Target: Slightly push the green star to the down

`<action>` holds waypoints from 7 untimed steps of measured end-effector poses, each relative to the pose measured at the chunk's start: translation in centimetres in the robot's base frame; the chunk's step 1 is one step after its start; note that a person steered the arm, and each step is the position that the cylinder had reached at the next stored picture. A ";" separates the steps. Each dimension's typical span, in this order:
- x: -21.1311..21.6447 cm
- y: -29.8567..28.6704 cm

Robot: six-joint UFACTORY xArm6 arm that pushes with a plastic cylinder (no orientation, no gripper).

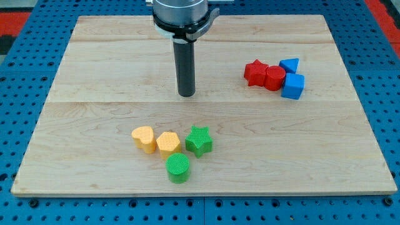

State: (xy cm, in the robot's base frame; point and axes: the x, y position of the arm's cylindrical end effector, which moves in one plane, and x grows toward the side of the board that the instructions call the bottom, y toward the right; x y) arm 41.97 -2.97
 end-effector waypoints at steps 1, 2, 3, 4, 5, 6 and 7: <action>0.1 -0.7; 0.4 -0.7; 0.7 -0.6; 4.1 -0.5; 10.5 4.6; 11.5 9.5; 14.7 14.1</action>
